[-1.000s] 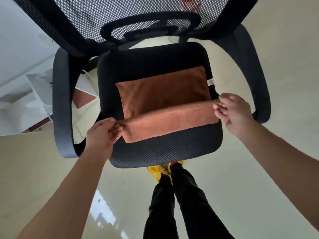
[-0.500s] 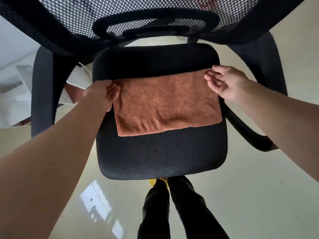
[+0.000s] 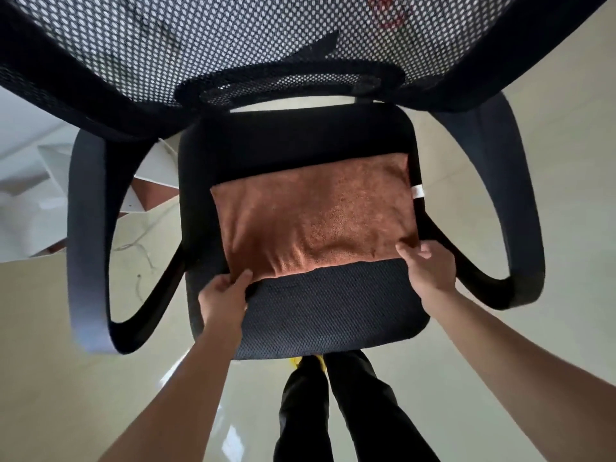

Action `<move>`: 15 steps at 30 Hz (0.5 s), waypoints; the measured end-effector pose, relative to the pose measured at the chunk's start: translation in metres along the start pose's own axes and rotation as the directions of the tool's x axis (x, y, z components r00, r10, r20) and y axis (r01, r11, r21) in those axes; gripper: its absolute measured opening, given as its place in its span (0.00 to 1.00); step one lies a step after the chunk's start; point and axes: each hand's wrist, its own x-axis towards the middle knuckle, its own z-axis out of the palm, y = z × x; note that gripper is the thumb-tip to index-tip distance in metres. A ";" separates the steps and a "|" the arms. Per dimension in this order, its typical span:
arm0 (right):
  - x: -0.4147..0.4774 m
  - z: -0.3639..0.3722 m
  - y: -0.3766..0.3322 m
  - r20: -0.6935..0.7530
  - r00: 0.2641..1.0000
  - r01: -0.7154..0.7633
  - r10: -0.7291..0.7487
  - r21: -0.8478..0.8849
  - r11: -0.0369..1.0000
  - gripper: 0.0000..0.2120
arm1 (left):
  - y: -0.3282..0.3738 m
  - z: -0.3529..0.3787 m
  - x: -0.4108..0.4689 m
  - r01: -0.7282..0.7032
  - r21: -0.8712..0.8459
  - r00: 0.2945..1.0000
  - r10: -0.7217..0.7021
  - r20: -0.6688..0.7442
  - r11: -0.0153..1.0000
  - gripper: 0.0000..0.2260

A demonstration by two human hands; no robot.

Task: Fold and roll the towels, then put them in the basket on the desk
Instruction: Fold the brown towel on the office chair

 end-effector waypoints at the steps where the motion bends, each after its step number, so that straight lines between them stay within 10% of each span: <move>1: 0.000 -0.002 0.001 0.033 0.999 -0.031 0.029 0.045 0.999 0.17 | -0.001 0.000 -0.001 0.017 -0.034 0.999 -0.015 0.037 0.999 0.09; 7: 0.004 -0.035 -0.023 0.213 0.958 -0.274 0.193 0.466 0.841 0.05 | 0.027 -0.026 0.004 0.038 -0.248 0.993 -0.008 0.120 0.968 0.06; 15: -0.026 -0.032 0.013 0.217 0.954 -0.289 0.209 0.467 0.835 0.10 | 0.003 -0.050 -0.008 0.048 -0.153 0.990 -0.027 0.137 0.987 0.11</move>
